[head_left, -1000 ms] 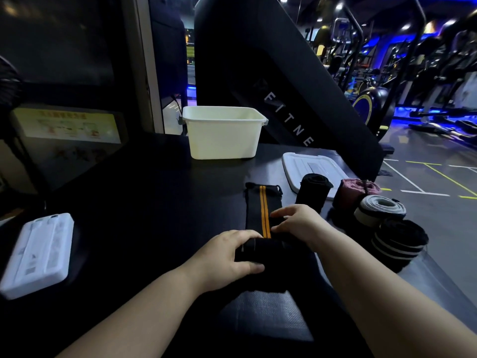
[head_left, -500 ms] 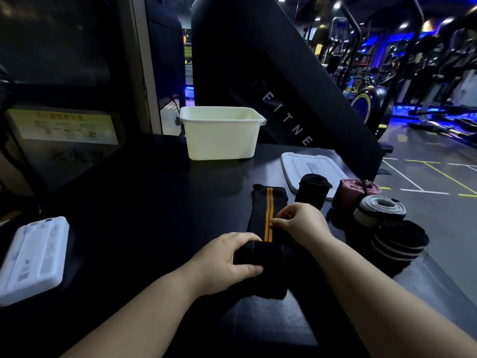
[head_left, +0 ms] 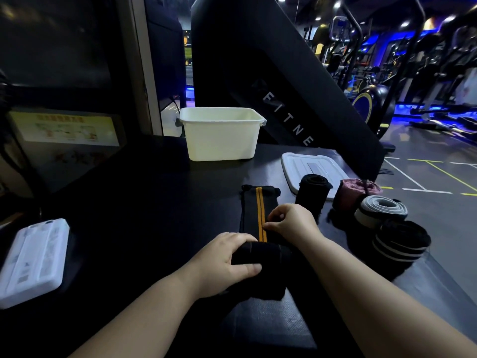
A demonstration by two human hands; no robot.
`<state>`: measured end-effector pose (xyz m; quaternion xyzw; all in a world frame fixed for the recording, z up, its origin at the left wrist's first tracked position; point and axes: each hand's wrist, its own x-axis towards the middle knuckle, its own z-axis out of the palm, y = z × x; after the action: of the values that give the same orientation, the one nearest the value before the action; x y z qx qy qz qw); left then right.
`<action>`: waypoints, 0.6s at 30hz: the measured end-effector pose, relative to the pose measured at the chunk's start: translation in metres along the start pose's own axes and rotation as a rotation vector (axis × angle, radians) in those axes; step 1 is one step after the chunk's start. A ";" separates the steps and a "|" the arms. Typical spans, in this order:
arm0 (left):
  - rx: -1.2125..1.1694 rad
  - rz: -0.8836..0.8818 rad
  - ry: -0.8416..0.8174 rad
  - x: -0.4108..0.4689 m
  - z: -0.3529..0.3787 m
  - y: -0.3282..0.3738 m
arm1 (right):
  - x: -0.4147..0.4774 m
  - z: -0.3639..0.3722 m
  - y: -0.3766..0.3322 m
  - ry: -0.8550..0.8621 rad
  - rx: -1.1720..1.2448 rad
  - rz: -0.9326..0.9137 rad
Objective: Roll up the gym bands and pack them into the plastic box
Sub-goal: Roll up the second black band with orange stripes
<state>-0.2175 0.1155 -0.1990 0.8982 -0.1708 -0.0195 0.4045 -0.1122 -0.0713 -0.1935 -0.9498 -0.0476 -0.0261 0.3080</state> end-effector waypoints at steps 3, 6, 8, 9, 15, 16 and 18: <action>-0.010 -0.019 -0.009 0.003 0.000 -0.001 | 0.001 0.000 0.002 -0.009 -0.022 0.006; -0.029 -0.049 0.003 0.003 0.000 0.001 | 0.002 0.001 0.006 0.001 -0.084 0.005; -0.030 -0.062 -0.005 0.003 -0.001 0.002 | 0.002 -0.001 0.010 -0.028 -0.096 -0.014; -0.030 -0.068 -0.011 0.003 -0.001 0.002 | 0.003 -0.002 0.012 -0.050 -0.093 -0.033; -0.049 -0.146 -0.025 0.009 -0.004 0.007 | -0.012 -0.025 0.012 -0.088 0.070 -0.098; -0.063 -0.169 -0.030 0.010 -0.003 0.007 | -0.021 -0.029 0.011 -0.132 0.174 -0.084; -0.079 -0.213 -0.046 0.013 -0.004 0.006 | -0.040 -0.034 0.008 -0.221 0.343 -0.057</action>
<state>-0.2066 0.1102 -0.1907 0.8940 -0.0826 -0.0900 0.4312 -0.1519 -0.1010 -0.1737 -0.8789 -0.1115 0.0780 0.4572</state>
